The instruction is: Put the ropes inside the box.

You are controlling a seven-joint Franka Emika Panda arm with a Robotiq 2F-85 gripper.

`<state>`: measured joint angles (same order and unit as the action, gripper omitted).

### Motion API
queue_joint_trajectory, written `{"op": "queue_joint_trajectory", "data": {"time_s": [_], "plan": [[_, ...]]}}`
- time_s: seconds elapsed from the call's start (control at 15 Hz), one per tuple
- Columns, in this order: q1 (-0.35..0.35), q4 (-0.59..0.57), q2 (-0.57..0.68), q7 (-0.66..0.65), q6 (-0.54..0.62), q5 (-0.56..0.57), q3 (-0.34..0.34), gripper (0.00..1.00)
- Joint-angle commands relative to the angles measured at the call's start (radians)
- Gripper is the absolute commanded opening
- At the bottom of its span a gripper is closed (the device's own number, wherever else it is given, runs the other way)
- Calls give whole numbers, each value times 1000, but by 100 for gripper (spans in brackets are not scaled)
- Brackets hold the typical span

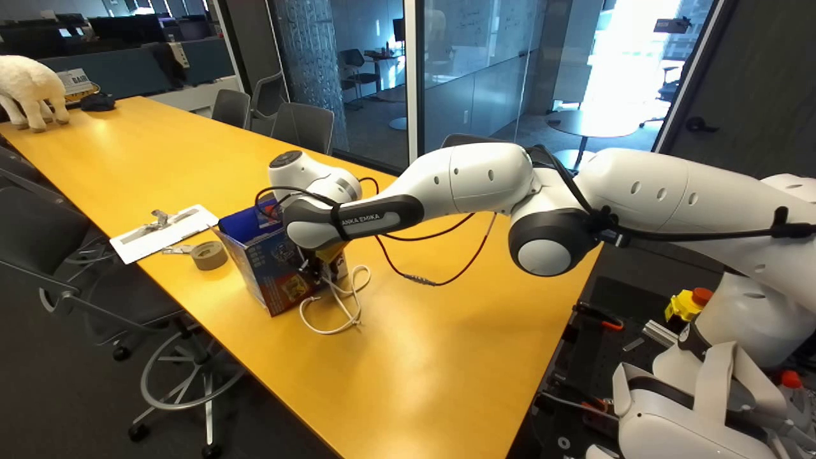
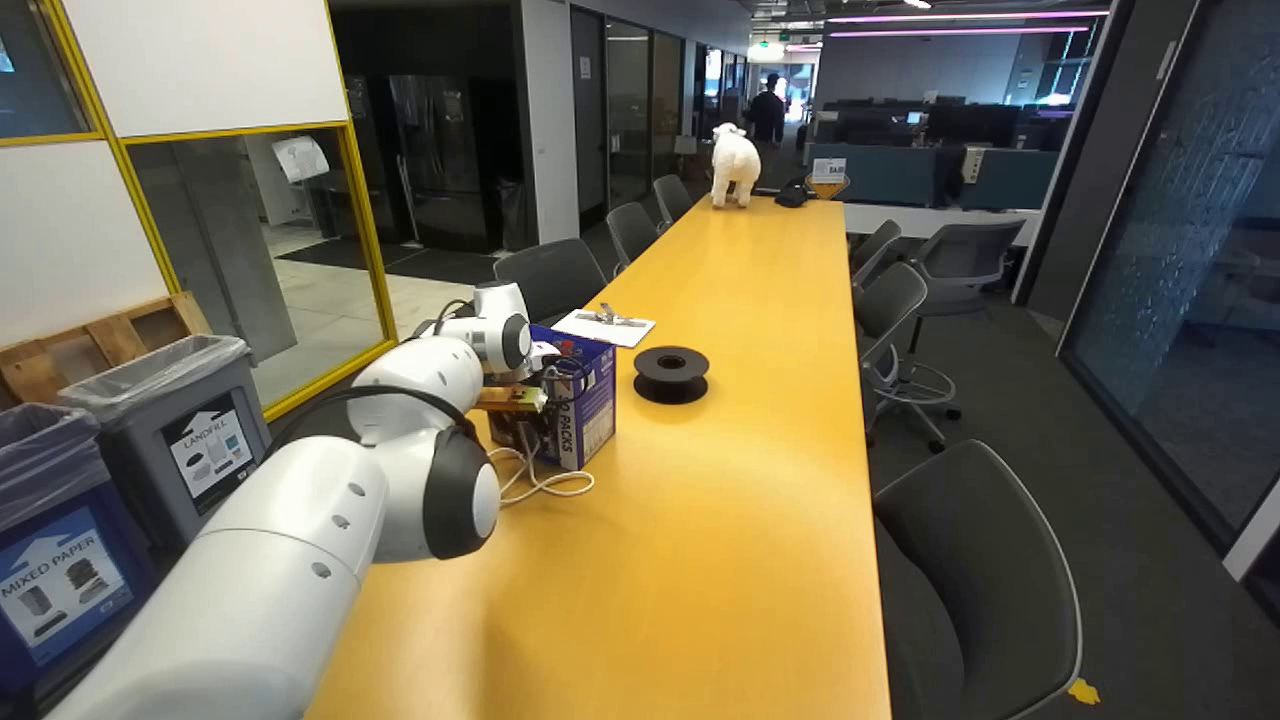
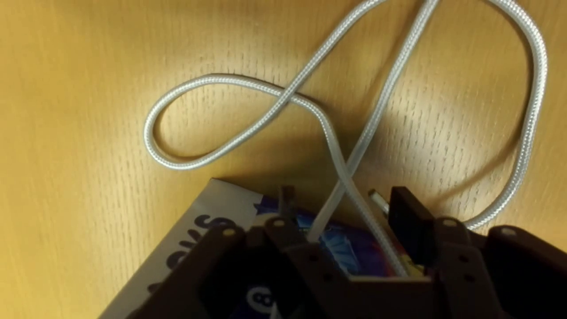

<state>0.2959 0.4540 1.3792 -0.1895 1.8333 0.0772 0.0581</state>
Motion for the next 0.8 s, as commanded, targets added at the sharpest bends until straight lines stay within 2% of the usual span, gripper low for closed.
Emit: {"op": "queue_joint_trajectory", "data": {"time_s": [0.0, 0.2, 0.33, 0.73], "plan": [[-5, -10, 27, -13, 11, 15, 3, 26], [-4, -10, 27, -14, 10, 15, 3, 5], [-5, -9, 26, -14, 7, 15, 2, 0], [-5, -9, 24, -8, 5, 14, 1, 3]]}}
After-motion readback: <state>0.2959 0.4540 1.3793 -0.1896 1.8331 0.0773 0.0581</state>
